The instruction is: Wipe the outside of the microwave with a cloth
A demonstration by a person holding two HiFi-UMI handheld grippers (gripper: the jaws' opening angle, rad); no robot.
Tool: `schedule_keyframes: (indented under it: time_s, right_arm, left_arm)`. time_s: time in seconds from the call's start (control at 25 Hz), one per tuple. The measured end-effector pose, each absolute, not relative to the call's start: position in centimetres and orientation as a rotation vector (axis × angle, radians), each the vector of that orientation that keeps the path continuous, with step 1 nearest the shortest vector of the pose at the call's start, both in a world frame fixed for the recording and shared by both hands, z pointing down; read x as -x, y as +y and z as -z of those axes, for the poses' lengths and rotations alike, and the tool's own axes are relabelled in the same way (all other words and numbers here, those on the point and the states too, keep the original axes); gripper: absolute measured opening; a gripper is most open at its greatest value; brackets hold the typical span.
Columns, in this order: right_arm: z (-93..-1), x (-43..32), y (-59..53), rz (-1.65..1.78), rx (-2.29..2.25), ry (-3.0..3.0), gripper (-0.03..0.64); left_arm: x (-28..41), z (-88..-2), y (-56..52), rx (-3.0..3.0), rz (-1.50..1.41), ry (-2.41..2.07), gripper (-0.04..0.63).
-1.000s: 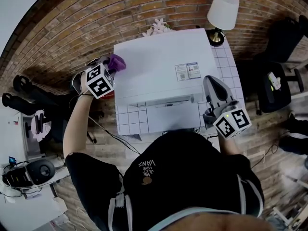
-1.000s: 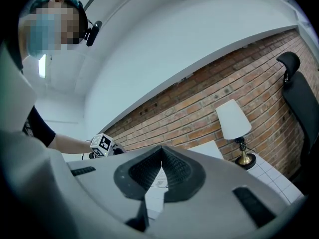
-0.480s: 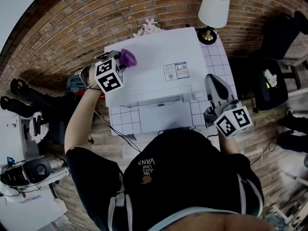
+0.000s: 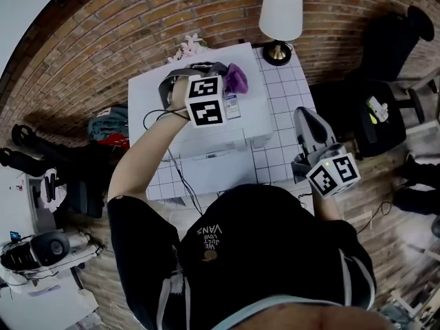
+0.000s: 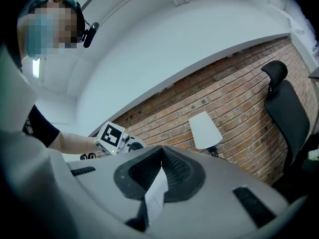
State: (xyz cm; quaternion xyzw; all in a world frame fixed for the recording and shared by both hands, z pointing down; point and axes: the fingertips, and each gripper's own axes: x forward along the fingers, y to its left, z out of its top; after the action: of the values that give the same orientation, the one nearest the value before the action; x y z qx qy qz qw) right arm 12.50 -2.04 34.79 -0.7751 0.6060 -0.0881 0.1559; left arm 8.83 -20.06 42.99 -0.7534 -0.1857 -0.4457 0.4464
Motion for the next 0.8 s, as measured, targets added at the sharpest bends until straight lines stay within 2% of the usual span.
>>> schedule_keyframes:
  time_s: [0.24,0.48,0.64,0.8]
  right_arm:
    - [-35.0,-15.1,0.0,0.249,2.245,1.684,0.000]
    - [-35.2,-15.4,0.6,0.256,2.253,1.668,0.000]
    - [-35.1,-14.6,-0.1,0.256,2.244,1.681,0.000]
    - [-34.9,-12.8,-1.5,0.263,2.222,1.707,0.000]
  left_arm:
    - [-13.7,-43.0,-14.9,1.805,1.035,-0.552,0.129]
    - [-15.0,-42.8,-13.2,1.812,0.994,-0.592,0.129]
    - [-13.0,-41.9,-14.7,1.853,0.980,-0.569,0.129]
    - [-7.6,-41.0,-18.9,1.860,1.026,-0.486,0.129]
